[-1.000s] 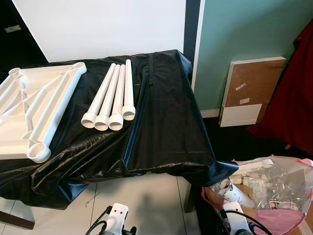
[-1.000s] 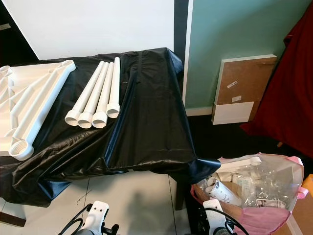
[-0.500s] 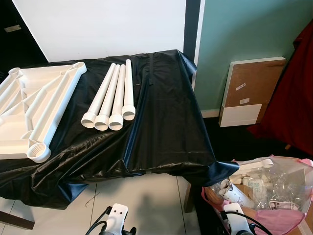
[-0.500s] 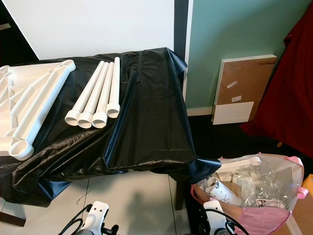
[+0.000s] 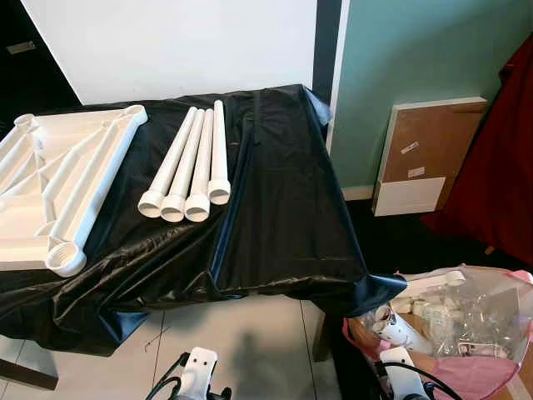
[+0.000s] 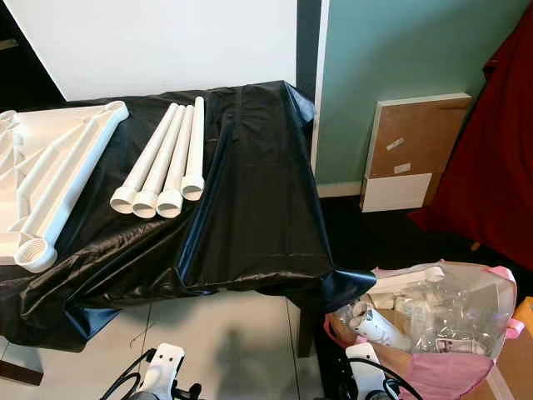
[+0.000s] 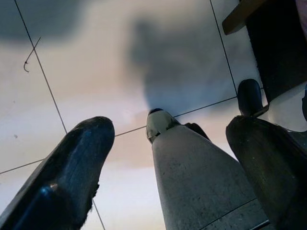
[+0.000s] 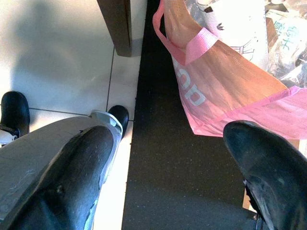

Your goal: Building children table

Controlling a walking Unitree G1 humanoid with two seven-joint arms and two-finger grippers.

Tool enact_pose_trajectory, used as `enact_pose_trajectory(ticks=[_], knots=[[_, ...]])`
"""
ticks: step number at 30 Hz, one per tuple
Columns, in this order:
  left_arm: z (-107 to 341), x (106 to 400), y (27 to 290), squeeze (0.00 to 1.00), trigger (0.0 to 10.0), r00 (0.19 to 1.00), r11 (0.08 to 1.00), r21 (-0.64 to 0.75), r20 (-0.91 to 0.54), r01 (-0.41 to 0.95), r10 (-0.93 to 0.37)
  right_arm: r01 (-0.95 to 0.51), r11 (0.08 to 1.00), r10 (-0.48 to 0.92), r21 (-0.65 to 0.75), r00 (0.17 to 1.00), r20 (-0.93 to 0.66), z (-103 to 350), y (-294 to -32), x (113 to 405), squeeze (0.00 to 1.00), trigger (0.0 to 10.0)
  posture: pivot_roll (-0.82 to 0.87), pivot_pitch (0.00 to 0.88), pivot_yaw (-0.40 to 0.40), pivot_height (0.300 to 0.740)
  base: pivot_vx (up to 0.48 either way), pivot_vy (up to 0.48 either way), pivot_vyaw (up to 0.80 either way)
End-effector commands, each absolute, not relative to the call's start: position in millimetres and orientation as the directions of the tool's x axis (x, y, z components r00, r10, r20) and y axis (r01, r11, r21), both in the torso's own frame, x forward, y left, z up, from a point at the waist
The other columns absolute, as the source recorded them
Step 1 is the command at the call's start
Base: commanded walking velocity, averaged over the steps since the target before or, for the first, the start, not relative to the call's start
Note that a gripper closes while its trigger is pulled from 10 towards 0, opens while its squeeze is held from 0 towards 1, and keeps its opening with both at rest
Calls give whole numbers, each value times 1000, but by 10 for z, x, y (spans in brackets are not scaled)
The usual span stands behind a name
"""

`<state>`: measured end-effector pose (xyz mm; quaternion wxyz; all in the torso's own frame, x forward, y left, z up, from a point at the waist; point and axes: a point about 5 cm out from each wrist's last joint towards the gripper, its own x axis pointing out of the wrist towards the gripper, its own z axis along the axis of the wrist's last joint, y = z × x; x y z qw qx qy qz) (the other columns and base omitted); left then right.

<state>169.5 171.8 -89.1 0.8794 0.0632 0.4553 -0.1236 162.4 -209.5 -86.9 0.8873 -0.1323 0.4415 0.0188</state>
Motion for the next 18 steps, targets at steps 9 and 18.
enact_pose_trajectory(ticks=[9,18], knots=[[-928,1621,1790,0,10000,551,981,52,-833,188,-61,-158,964,-84,-214,582,-809,-910,-2098,1534,0,10000,-116,0,34,740,0,0,0],[-938,1599,1799,0,10000,545,987,37,-837,159,-57,-153,965,-85,-211,580,-810,-913,-2104,1522,0,10000,-112,0,32,740,0,0,0]])
